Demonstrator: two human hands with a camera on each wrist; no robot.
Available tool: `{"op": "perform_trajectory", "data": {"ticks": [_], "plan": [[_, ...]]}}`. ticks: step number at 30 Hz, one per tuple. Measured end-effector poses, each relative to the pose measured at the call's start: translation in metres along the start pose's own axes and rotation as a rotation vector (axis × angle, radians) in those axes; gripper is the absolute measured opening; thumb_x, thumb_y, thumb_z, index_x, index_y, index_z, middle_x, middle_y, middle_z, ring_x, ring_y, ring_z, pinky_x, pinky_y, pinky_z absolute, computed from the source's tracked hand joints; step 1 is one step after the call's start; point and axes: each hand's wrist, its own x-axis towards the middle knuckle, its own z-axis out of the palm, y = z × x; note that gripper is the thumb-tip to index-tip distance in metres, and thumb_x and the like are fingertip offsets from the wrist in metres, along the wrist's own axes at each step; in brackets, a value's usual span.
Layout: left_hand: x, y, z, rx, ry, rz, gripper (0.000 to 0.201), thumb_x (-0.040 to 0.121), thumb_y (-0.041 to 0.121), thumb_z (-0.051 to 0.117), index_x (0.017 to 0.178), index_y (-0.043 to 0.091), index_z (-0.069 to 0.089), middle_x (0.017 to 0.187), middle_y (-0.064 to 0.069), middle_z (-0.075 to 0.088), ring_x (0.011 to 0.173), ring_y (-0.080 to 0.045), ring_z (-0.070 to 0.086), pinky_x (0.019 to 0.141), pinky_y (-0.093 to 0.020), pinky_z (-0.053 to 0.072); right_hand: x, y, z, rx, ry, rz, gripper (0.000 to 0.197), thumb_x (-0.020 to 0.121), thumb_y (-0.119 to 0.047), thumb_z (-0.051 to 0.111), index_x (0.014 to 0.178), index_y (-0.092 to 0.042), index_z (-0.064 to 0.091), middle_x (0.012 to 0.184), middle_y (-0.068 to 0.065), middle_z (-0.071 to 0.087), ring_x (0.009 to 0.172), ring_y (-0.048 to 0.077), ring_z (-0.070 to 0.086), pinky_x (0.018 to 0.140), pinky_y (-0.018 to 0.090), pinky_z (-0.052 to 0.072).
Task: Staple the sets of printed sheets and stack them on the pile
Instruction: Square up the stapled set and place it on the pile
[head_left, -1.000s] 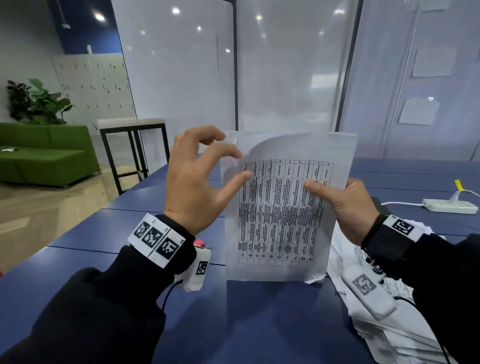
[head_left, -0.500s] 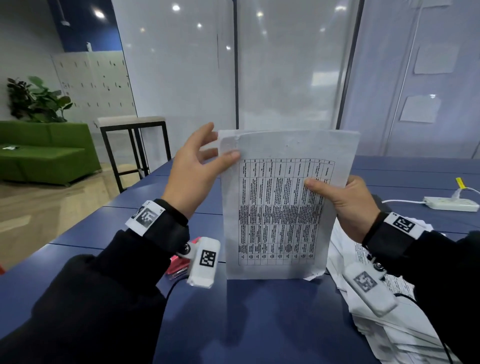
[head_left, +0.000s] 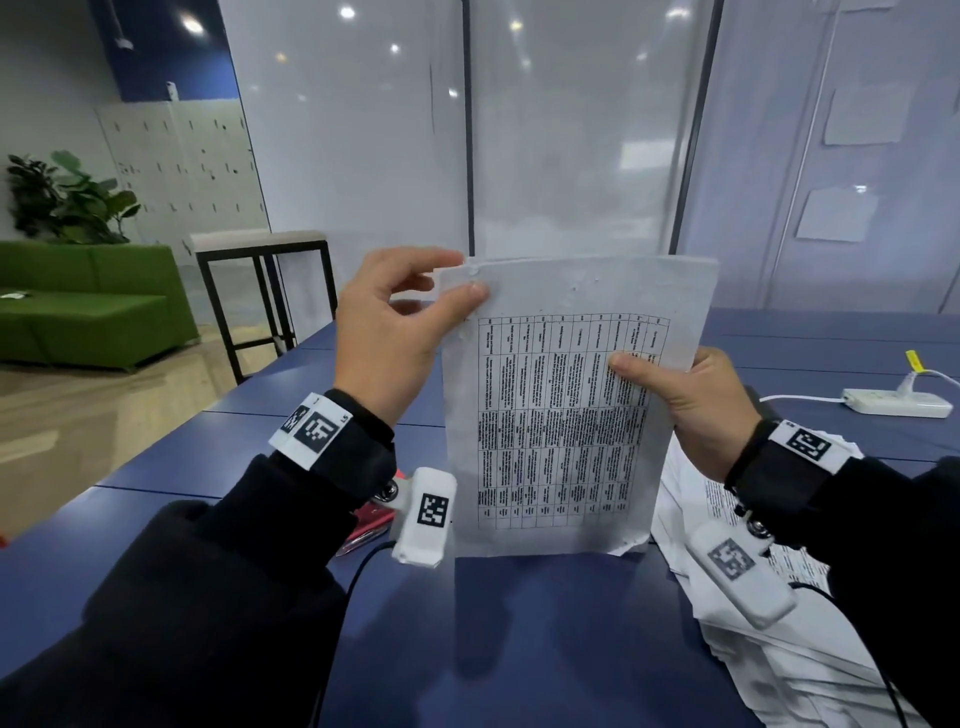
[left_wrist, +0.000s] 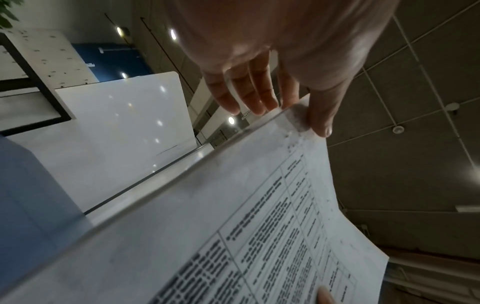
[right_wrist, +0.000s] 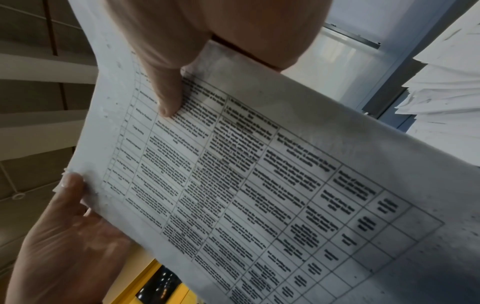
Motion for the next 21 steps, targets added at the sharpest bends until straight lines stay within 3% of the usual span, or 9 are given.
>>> {"op": "perform_trajectory", "data": {"ticks": [3, 6, 9, 12, 16, 19, 21], "plan": [[0.002, 0.002, 0.001, 0.02, -0.014, -0.005, 0.009, 0.079, 0.036, 0.084, 0.087, 0.038, 0.079, 0.117, 0.002, 0.062, 0.112, -0.021, 0.064, 0.092, -0.054, 0.053, 0.0, -0.001, 0.001, -0.004, -0.005, -0.001, 0.035, 0.076, -0.013, 0.08, 0.109, -0.002, 0.074, 0.112, 0.011, 0.078, 0.11, 0.025, 0.074, 0.1, 0.036, 0.057], [0.003, 0.006, 0.001, -0.004, -0.091, -0.033, 0.009, 0.083, 0.032, 0.076, 0.092, 0.032, 0.079, 0.12, 0.002, 0.057, 0.113, -0.015, 0.061, 0.098, -0.052, 0.051, -0.001, -0.001, 0.001, -0.006, -0.004, -0.009, 0.031, 0.075, -0.013, 0.08, 0.104, -0.005, 0.075, 0.109, 0.009, 0.079, 0.108, 0.024, 0.074, 0.098, 0.033, 0.058], [0.003, 0.008, 0.0, 0.032, -0.111, -0.008, 0.017, 0.087, 0.027, 0.072, 0.101, 0.033, 0.078, 0.113, 0.003, 0.052, 0.108, -0.007, 0.055, 0.093, -0.042, 0.049, -0.002, -0.001, 0.0, -0.005, -0.007, -0.013, 0.03, 0.075, -0.013, 0.08, 0.103, -0.005, 0.075, 0.108, 0.009, 0.079, 0.108, 0.024, 0.074, 0.095, 0.031, 0.059], [0.002, 0.009, 0.0, 0.161, -0.1, 0.111, 0.027, 0.091, 0.02, 0.07, 0.107, 0.041, 0.076, 0.105, 0.002, 0.052, 0.099, -0.006, 0.053, 0.085, -0.024, 0.043, -0.003, -0.002, -0.001, -0.002, -0.01, -0.008, 0.031, 0.075, -0.013, 0.08, 0.104, -0.004, 0.075, 0.109, 0.01, 0.079, 0.108, 0.025, 0.074, 0.096, 0.033, 0.059], [0.002, 0.012, 0.001, 0.068, -0.144, 0.069, 0.022, 0.09, 0.016, 0.069, 0.1, 0.033, 0.078, 0.096, 0.003, 0.075, 0.09, -0.013, 0.068, 0.084, -0.039, 0.056, -0.003, -0.002, -0.002, -0.005, 0.004, 0.001, 0.033, 0.074, -0.015, 0.081, 0.105, -0.003, 0.075, 0.11, 0.011, 0.078, 0.108, 0.025, 0.074, 0.099, 0.035, 0.057], [0.004, 0.014, 0.0, 0.042, -0.161, 0.051, 0.018, 0.089, 0.01, 0.071, 0.099, 0.024, 0.076, 0.094, 0.001, 0.077, 0.087, -0.013, 0.071, 0.084, -0.038, 0.059, -0.003, -0.002, -0.002, -0.004, 0.007, 0.0, 0.033, 0.074, -0.014, 0.081, 0.105, -0.003, 0.075, 0.11, 0.011, 0.078, 0.108, 0.025, 0.074, 0.099, 0.035, 0.058], [0.006, 0.015, -0.001, 0.032, -0.172, 0.044, 0.018, 0.088, 0.007, 0.073, 0.101, 0.019, 0.074, 0.094, -0.005, 0.077, 0.084, -0.017, 0.07, 0.081, -0.045, 0.059, -0.004, -0.002, -0.002, -0.004, 0.01, -0.008, 0.03, 0.075, -0.013, 0.08, 0.103, -0.004, 0.075, 0.109, 0.01, 0.079, 0.108, 0.024, 0.074, 0.098, 0.035, 0.058]]}}
